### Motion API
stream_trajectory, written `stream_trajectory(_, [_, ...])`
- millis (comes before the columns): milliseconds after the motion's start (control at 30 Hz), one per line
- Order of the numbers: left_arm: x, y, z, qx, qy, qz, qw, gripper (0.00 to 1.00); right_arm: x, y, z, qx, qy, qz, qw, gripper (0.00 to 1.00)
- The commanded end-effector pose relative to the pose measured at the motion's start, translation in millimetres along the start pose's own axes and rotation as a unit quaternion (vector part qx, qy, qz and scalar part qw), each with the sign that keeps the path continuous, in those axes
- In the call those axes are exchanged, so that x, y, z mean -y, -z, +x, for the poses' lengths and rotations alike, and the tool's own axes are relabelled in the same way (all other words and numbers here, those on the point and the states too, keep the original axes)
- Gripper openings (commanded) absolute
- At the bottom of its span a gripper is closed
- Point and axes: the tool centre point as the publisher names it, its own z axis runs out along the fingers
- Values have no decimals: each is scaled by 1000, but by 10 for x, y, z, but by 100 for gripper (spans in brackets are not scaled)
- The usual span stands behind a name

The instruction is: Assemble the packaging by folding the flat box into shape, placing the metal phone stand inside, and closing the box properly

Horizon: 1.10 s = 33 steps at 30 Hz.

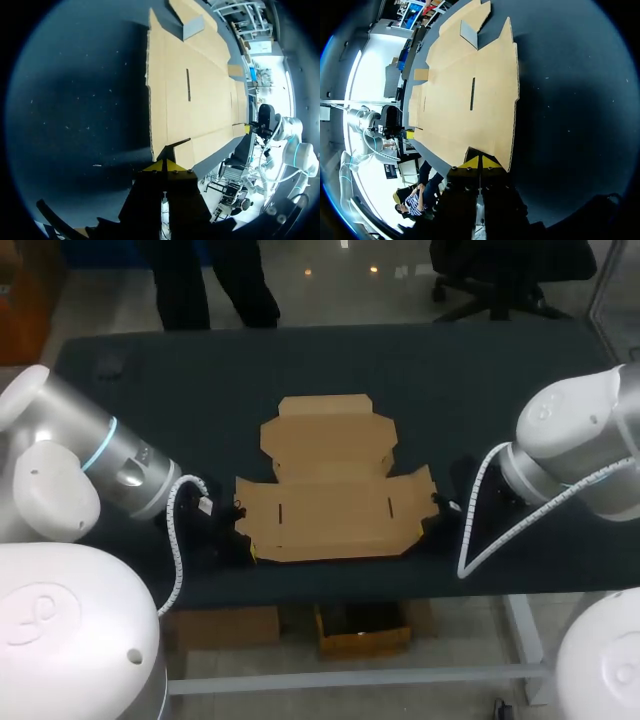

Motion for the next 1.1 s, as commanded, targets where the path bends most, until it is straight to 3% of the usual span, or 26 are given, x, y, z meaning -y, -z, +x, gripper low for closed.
stream_trajectory(33, [10,-5,7,0,-1,1,1000,0,-7,-10,-10,-4,0,2,1000,0])
stream_trajectory(733, [3,61,65,0,-9,15,1000,0,-32,-51,25,3,2,12,1000,0])
stream_trajectory(1100, [-17,-17,2,5,-3,0,1000,0,20,-59,105,16,8,8,1000,0])
